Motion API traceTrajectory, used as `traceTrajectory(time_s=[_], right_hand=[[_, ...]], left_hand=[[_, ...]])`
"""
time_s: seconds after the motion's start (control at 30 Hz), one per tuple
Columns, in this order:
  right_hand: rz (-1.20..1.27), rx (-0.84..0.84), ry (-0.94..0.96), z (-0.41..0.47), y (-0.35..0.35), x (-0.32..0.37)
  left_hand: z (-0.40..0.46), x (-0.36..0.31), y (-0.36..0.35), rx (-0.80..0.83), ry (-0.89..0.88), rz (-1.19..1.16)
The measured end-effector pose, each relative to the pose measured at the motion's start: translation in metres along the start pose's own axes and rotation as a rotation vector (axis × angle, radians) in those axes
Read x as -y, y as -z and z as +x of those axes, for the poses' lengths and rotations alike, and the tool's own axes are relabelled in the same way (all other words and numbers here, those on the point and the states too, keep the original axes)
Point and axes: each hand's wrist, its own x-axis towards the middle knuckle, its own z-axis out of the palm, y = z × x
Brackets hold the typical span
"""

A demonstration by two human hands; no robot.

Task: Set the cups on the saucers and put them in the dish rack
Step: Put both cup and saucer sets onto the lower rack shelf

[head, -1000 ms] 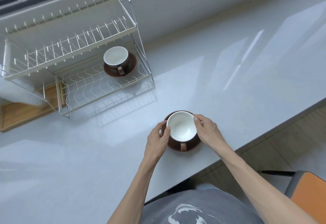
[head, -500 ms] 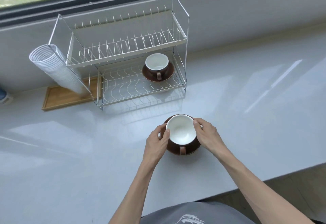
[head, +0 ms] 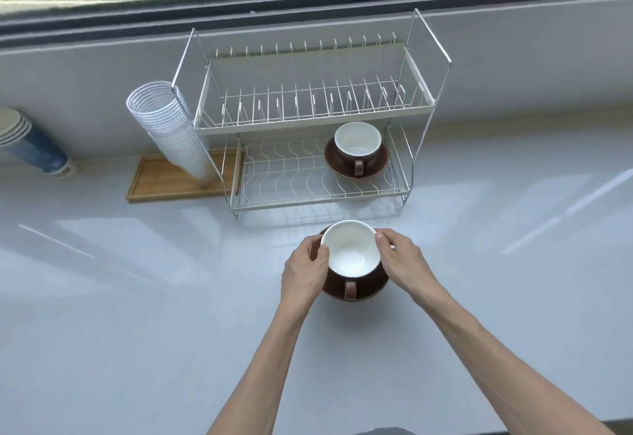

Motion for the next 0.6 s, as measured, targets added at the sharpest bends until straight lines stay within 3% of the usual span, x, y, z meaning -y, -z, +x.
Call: traceTrajectory(time_s=[0.6], right_hand=[[-0.079,0.046,0.168,0.105,-0.039,0.088]], left_hand=[[0.092,-0.048,0.069,-0.107,0.021,-0.023]])
